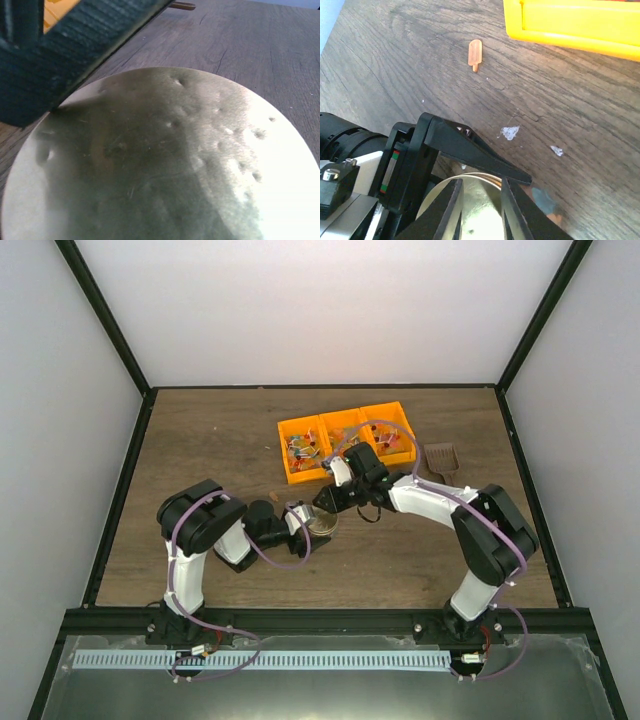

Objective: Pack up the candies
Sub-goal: Screw the bottle lid onto the packing bottle.

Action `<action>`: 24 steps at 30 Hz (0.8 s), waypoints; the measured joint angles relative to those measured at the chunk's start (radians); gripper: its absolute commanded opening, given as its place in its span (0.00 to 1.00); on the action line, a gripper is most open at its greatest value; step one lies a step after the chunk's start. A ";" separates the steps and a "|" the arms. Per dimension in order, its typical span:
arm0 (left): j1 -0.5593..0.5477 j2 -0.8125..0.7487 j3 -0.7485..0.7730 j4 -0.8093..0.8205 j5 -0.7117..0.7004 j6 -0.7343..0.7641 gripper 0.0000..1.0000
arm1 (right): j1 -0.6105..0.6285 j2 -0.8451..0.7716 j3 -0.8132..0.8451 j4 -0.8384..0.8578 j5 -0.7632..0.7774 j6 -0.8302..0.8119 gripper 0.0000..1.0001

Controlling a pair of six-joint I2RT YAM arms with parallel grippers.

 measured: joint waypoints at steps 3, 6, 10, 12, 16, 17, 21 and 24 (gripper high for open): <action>0.000 0.000 0.000 0.000 0.000 0.000 0.85 | -0.004 0.008 0.004 0.005 0.002 -0.021 0.18; 0.000 0.000 0.000 0.000 0.000 0.000 0.84 | -0.009 0.010 0.002 0.006 0.001 -0.035 0.20; 0.000 0.000 0.000 0.000 0.001 0.001 0.84 | -0.018 0.015 -0.013 0.016 0.005 -0.056 0.20; 0.000 0.000 0.000 0.000 0.001 0.000 0.84 | -0.020 0.017 -0.013 0.017 0.003 -0.061 0.16; 0.000 0.000 0.000 0.000 0.002 0.000 0.85 | -0.027 0.024 -0.013 0.020 -0.007 -0.077 0.08; 0.000 0.000 0.000 0.000 0.002 0.000 0.85 | -0.028 0.024 -0.013 0.023 -0.011 -0.078 0.07; 0.001 0.000 -0.005 0.009 -0.001 -0.011 0.84 | -0.031 0.022 -0.034 0.060 -0.027 -0.079 0.03; 0.000 0.000 -0.010 0.018 -0.001 -0.022 0.84 | -0.034 0.015 -0.066 0.107 -0.043 -0.077 0.01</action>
